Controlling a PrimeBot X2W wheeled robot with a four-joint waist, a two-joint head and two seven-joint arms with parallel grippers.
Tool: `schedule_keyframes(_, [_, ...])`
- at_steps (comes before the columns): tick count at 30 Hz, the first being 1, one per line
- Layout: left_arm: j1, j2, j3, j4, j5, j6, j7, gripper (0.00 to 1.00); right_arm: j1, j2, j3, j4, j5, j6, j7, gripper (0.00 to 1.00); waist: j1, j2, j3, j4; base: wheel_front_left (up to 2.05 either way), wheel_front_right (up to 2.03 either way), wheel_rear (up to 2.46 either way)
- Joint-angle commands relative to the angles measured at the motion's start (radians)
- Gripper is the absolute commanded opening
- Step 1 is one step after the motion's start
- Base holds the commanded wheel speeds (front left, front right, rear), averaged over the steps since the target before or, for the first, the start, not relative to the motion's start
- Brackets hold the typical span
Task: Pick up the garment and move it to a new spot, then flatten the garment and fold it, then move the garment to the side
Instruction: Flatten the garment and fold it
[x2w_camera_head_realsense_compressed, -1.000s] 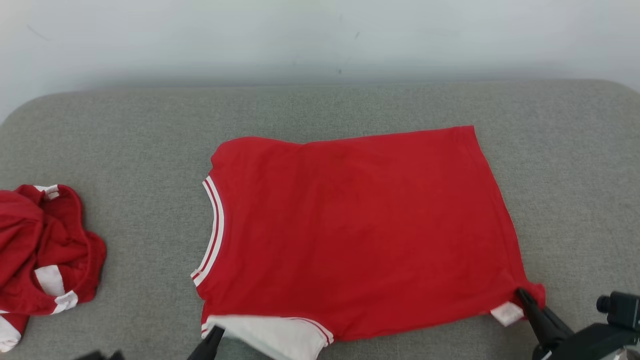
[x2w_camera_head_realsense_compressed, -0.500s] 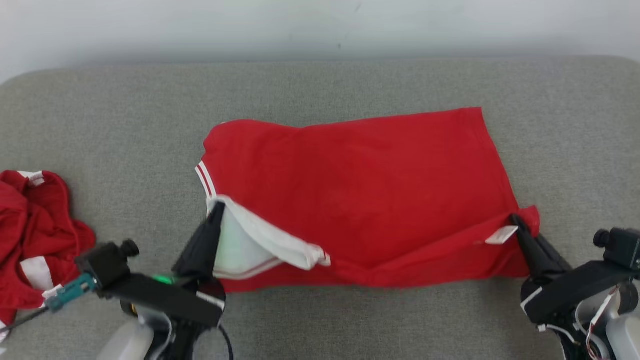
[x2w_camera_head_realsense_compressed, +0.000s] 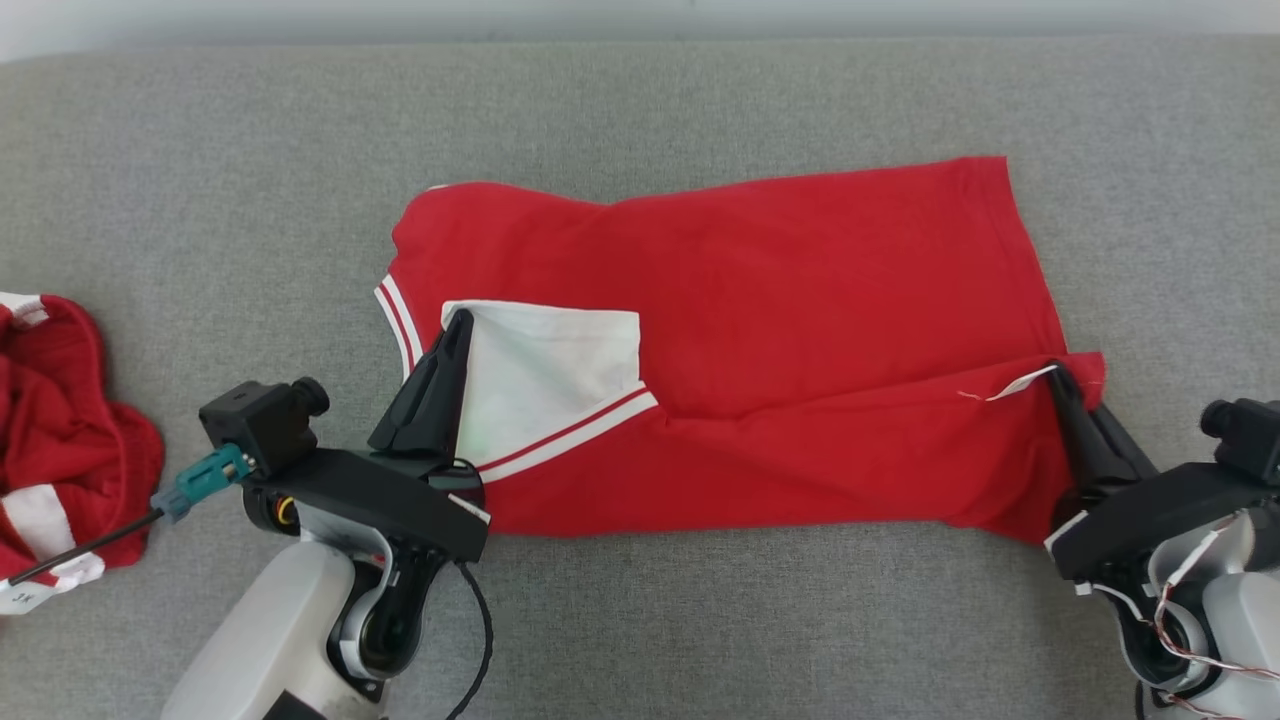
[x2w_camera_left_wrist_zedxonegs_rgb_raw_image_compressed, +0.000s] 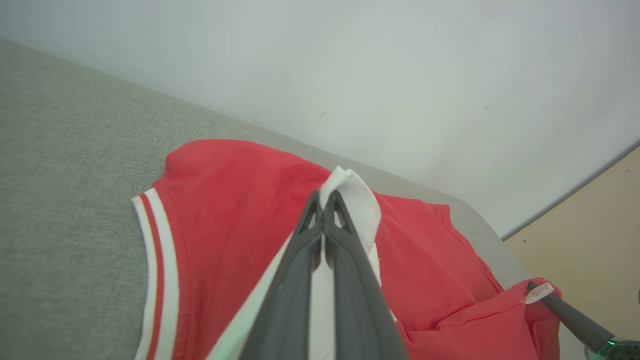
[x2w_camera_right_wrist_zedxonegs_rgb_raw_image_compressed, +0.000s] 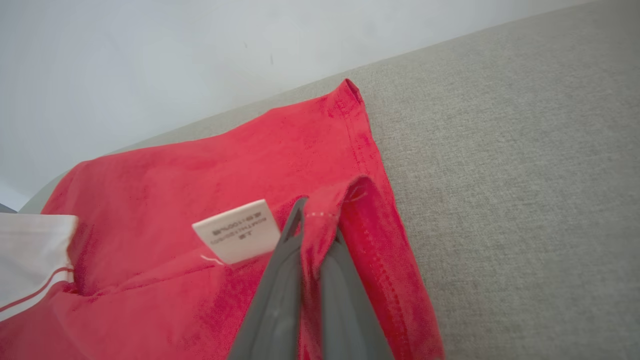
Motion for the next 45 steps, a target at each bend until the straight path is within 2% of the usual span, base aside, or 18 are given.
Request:
schedule_keyframes(1, [-0.015,-0.005,-0.001,0.007,0.013,-0.001,-0.008,0.00,-0.007,0.004,-0.010,0.008,-0.011,0.001,-0.006,0.00,-0.0002,-0.0002,0.014,0.003,0.00,0.00,0.00])
schedule_keyframes(8, [-0.047,-0.022,0.005,0.036,0.033,-0.012,-0.024,0.00,-0.006,0.036,-0.067,0.045,-0.062,0.001,-0.019,0.00,-0.0002,-0.0002,0.032,0.005,0.00,0.00,0.00])
schedule_keyframes(14, [-0.074,-0.022,0.023,0.054,0.061,-0.016,-0.032,0.00,-0.025,0.063,-0.069,0.055,-0.082,0.001,-0.023,0.00,-0.0002,-0.0002,0.034,-0.001,0.00,0.00,0.00])
schedule_keyframes(15, [-0.078,-0.021,0.024,0.061,0.071,-0.015,-0.034,0.00,-0.028,0.066,-0.069,0.060,-0.084,0.001,-0.024,0.11,-0.0002,-0.0002,0.032,-0.002,0.00,0.00,0.00])
schedule_keyframes(16, [-0.084,-0.019,0.021,0.070,0.085,-0.010,-0.033,0.13,-0.030,0.072,-0.075,0.067,-0.086,0.001,-0.027,0.75,-0.0002,-0.0002,0.030,-0.003,0.00,0.00,0.00])
schedule_keyframes(17, [-0.088,-0.020,0.022,0.082,0.093,-0.004,-0.034,0.90,-0.031,0.075,-0.079,0.074,-0.091,0.001,-0.030,1.00,-0.0002,-0.0002,0.026,-0.003,0.00,0.00,0.00])
schedule_keyframes(18, [-0.092,-0.020,0.021,0.092,0.108,0.003,-0.034,1.00,-0.034,0.081,-0.083,0.080,-0.092,0.001,-0.029,1.00,-0.0002,-0.0002,0.023,-0.004,0.00,0.00,0.00])
schedule_keyframes(24, [-0.056,-0.011,0.056,0.113,0.209,0.045,-0.037,1.00,-0.023,0.101,-0.141,0.090,-0.143,0.001,-0.004,1.00,-0.0002,-0.0002,-0.018,-0.009,0.00,0.00,0.00])
schedule_keyframes(28, [0.004,0.013,0.084,0.103,0.262,0.070,-0.037,1.00,0.012,0.115,-0.196,0.054,-0.170,0.001,0.031,1.00,-0.0002,-0.0002,-0.048,-0.011,0.00,0.00,0.00])
schedule_keyframes(32, [0.121,0.051,0.124,0.055,0.304,0.100,-0.037,1.00,0.062,0.162,-0.277,-0.021,-0.200,0.001,0.098,1.00,-0.0002,-0.0002,-0.081,-0.014,0.00,0.00,0.00])
schedule_keyframes(39, [0.263,0.061,0.099,0.004,0.331,0.164,-0.020,1.00,0.117,0.233,-0.341,-0.124,-0.228,0.001,0.165,1.00,-0.0002,-0.0002,-0.097,-0.016,0.00,0.00,0.00])
schedule_keyframes(45, [0.289,0.049,0.054,0.019,0.362,0.189,0.007,1.00,0.137,0.264,-0.352,-0.155,-0.259,0.001,0.182,1.00,-0.0002,-0.0002,-0.096,-0.013,0.00,0.00,0.00])
